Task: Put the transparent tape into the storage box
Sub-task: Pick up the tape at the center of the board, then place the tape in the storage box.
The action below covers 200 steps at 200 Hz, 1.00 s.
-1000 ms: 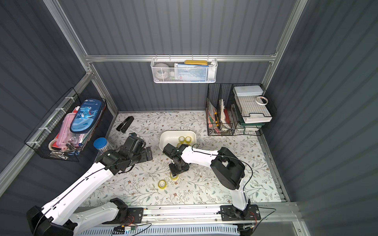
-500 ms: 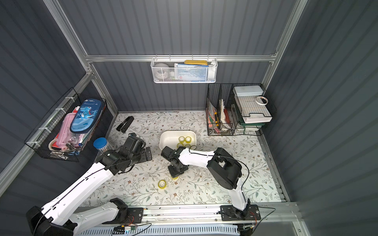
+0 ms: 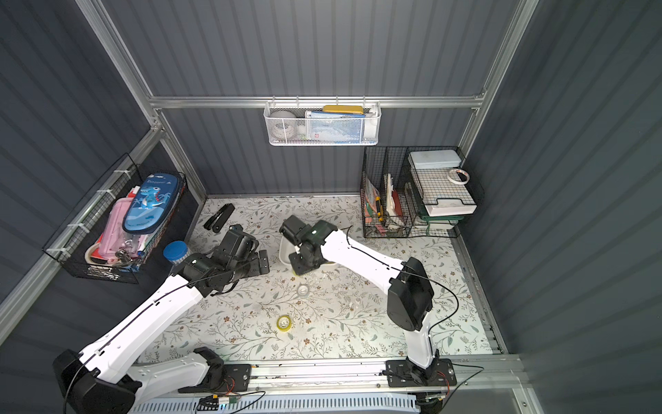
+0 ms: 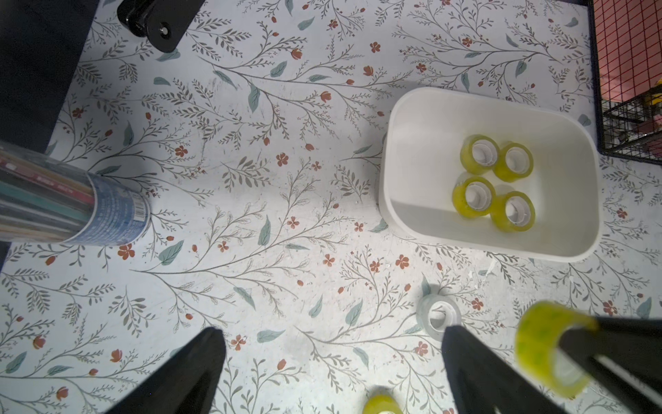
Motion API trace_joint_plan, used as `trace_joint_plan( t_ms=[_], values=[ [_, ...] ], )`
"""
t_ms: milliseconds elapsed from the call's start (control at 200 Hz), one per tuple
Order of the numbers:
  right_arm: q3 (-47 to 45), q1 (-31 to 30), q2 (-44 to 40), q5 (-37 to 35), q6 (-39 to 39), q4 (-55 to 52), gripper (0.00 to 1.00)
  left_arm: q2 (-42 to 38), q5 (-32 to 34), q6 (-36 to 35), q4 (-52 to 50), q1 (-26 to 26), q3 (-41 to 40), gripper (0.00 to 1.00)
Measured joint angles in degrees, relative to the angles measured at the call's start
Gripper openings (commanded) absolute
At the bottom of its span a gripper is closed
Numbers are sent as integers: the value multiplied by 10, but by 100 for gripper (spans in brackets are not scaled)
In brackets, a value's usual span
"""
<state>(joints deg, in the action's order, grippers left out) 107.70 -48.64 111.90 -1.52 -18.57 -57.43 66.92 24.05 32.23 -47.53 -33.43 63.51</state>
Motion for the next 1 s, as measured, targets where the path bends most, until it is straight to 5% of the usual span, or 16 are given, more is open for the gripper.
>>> trace_joint_plan(
  t_ms=[170,450,1001],
  values=[
    [88,50,63,-2,29,18,0,31,-3,-7,15,0,3,99],
    [93,61,180,-7,73,115,0,70,-19,-7,26,0,3,99],
    [87,72,243,-91,122,212,0,126,-28,-10,29,0,29,99]
  ],
)
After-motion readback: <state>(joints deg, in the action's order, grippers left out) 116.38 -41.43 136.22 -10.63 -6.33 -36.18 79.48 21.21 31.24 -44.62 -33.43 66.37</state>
